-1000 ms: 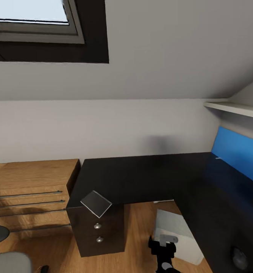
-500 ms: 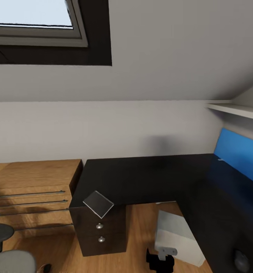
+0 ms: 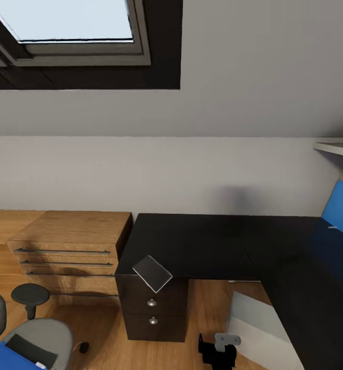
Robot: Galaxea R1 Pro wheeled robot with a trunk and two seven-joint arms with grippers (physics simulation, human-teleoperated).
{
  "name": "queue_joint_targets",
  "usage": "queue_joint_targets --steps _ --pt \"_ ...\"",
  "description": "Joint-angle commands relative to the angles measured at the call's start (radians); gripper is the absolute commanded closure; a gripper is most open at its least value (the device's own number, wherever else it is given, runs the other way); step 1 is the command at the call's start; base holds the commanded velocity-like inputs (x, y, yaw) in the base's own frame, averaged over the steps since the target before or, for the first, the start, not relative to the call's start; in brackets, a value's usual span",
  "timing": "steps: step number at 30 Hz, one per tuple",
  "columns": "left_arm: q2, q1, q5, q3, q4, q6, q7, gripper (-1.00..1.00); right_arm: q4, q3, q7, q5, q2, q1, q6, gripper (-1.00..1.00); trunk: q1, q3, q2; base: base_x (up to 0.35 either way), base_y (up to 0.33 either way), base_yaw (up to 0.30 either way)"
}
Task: In the bedroom, organize the workspace by keeping the computer under the desk, ensuring the monitor is on the desk, placing the keyboard on the desk next to the monitor, placing the mouse on the desk next to the keyboard, moving the folder from the swivel chair onto the desk next to the mouse, stacking the notebook on top of the folder with the pen on top of the notebook, and positioning the swivel chair next to the desk.
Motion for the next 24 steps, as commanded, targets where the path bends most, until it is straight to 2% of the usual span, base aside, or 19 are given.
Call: queue_joint_targets --steps 1,6,9,13,24 --pt "0.000 0.000 0.008 0.001 -0.002 -0.003 0.001 -1.00 0.001 0.009 -0.004 -0.005 0.000 -0.001 -0.002 -1.00 0.000 -0.001 -0.001 0.000 0.000 0.283" --pt "-0.001 0.000 0.008 0.001 0.003 -0.003 0.000 -1.00 0.000 0.009 -0.004 -0.006 0.000 -0.001 -0.003 -1.00 0.000 -0.001 -0.001 0.000 0.000 0.286" --pt "-0.002 0.000 0.008 0.001 0.005 -0.003 0.000 -1.00 0.002 0.010 -0.004 -0.005 0.000 -0.001 -0.051 -1.00 0.000 -0.001 -0.001 0.000 0.000 0.287" --pt "-0.002 0.000 0.009 0.001 0.005 -0.003 0.000 -1.00 0.003 0.010 -0.004 -0.004 0.000 0.000 -0.071 -1.00 0.000 -0.001 -0.001 0.000 0.000 0.288" --pt "-0.002 0.000 0.009 0.001 0.018 -0.003 0.000 -1.00 0.005 0.011 -0.005 -0.003 0.000 0.000 -0.079 -1.00 0.000 -0.001 -0.001 0.000 0.000 0.287"
